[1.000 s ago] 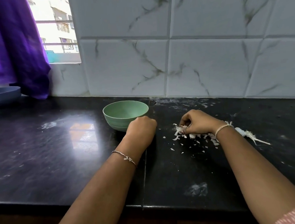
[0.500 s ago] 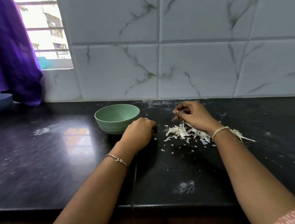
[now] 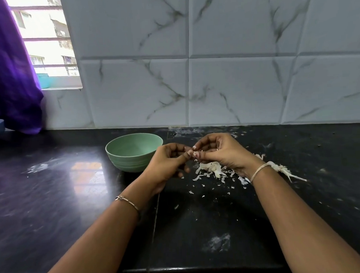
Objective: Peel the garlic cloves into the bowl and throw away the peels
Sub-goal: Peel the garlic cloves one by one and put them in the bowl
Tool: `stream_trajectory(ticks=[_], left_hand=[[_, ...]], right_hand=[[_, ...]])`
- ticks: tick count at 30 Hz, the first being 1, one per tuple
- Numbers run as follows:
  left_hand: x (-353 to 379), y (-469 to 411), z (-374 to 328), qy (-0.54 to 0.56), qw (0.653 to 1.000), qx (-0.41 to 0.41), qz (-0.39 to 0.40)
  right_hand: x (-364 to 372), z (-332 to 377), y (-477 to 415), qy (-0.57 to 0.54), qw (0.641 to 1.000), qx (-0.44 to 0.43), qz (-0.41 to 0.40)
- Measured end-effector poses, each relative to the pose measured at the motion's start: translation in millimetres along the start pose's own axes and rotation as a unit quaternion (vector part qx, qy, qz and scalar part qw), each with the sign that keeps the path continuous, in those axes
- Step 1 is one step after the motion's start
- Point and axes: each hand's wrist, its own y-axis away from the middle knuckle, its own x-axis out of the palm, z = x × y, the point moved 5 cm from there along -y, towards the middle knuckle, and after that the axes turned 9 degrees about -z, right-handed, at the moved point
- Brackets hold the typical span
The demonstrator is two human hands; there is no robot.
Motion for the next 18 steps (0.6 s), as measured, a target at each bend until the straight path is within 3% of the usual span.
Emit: stream_trajectory(ticks=[6,9,12,15,18], left_hand=[[2,-2,9,-0.077,0.997,-0.014,0.025],[0,-5,14,-0.138,0.990,0.006,0.008],[0,-8,14,-0.177,0.983,0.034,-0.023],[-2,-11,14,-0.193,0.978,0.055,-0.051],[0,-11,17,-0.194,0.977,0.064,-0.058]], right_hand=[[-12,-7,-1,0.025,0.998,0.035,0.045],[-18,2,4,0.113,0.987,0.046,0.107],[-29,41,5,0.202,0.969,-0.001,0.139],[-40,88,3,0.192,0.972,-0.063,0.123],[-23,66,5,0.255,0.953,-0.062,0.152]])
